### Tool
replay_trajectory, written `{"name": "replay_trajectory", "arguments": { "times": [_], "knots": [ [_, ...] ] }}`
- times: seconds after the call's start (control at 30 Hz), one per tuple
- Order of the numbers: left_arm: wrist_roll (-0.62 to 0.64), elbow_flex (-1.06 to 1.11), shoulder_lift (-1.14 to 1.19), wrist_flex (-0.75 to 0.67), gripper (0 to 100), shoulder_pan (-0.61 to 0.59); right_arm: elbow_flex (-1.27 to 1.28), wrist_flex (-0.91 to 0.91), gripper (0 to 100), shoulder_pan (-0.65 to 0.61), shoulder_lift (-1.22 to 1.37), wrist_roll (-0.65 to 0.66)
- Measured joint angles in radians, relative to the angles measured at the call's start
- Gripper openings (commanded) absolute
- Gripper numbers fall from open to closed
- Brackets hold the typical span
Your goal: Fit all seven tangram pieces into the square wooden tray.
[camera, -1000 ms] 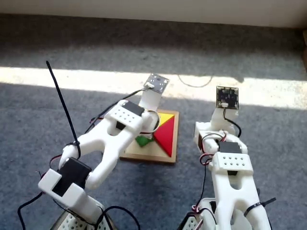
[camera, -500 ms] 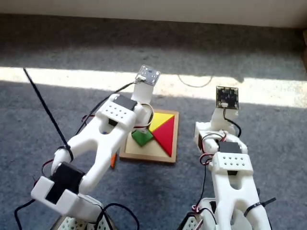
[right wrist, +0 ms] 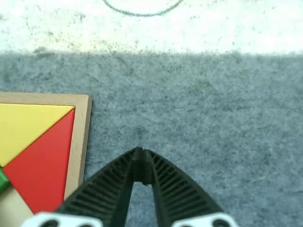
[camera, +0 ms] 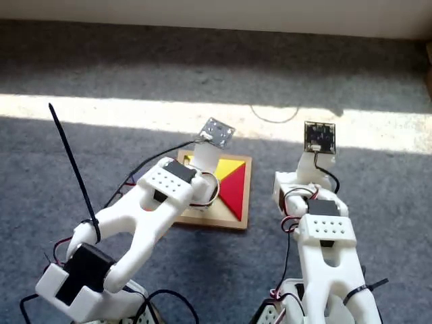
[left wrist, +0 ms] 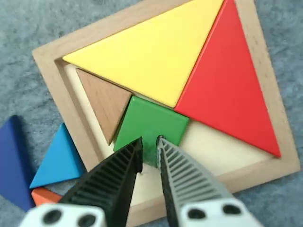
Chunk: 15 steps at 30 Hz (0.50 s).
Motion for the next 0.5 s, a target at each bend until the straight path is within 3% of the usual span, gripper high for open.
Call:
{"name": "replay_trajectory", "arguments": {
  "times": [0.27, 0.5],
  "knots": [
    [0.002, -0.014, 0.023, -0.021, 8, -0.094, 0.000, 0.000, 0.5, 0.000, 0.000, 0.000],
    [0.002, -0.207, 0.184, 0.037, 8, -0.103, 0.000, 0.000, 0.5, 0.000, 0.000, 0.000]
  ]
}}
